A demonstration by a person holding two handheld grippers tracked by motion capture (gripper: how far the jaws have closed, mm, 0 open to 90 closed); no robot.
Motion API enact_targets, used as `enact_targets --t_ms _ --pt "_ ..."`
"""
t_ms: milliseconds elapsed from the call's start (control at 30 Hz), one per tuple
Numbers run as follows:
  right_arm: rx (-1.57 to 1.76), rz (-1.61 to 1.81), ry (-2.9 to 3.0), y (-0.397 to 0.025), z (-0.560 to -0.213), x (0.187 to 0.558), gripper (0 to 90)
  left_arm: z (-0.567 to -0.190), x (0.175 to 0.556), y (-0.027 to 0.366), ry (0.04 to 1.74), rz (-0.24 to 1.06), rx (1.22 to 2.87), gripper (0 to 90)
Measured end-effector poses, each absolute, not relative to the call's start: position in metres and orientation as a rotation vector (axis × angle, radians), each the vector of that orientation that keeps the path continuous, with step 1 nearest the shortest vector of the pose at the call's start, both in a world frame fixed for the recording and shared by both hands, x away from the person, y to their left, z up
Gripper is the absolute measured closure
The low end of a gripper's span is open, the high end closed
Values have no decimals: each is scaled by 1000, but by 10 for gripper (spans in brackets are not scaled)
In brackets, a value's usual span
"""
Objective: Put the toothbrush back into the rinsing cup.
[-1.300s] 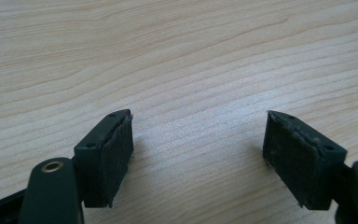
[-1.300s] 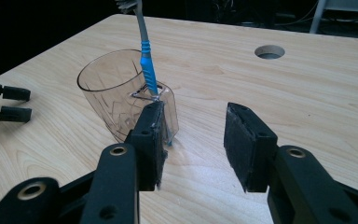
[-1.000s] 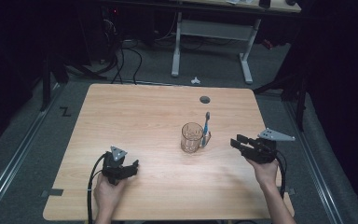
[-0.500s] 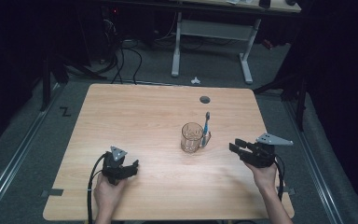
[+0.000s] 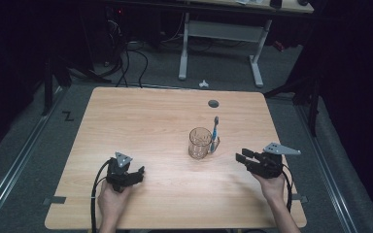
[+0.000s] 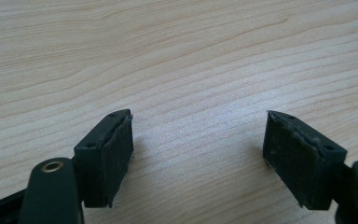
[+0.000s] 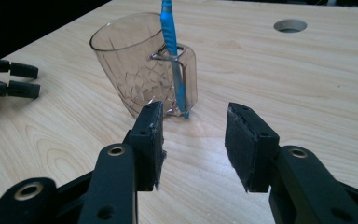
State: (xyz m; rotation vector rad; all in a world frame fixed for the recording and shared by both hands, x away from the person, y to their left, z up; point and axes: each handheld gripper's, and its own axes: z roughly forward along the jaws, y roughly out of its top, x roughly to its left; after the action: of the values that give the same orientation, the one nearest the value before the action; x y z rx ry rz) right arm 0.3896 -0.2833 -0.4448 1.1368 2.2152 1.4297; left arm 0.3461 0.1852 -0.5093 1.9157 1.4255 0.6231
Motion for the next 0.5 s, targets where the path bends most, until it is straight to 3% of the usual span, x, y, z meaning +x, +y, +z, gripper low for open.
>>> enact_targets --t_ms 500 --pt "1142 1375 2248 -279 -457 391 547 -509 346 185 1426 623 1916 249"
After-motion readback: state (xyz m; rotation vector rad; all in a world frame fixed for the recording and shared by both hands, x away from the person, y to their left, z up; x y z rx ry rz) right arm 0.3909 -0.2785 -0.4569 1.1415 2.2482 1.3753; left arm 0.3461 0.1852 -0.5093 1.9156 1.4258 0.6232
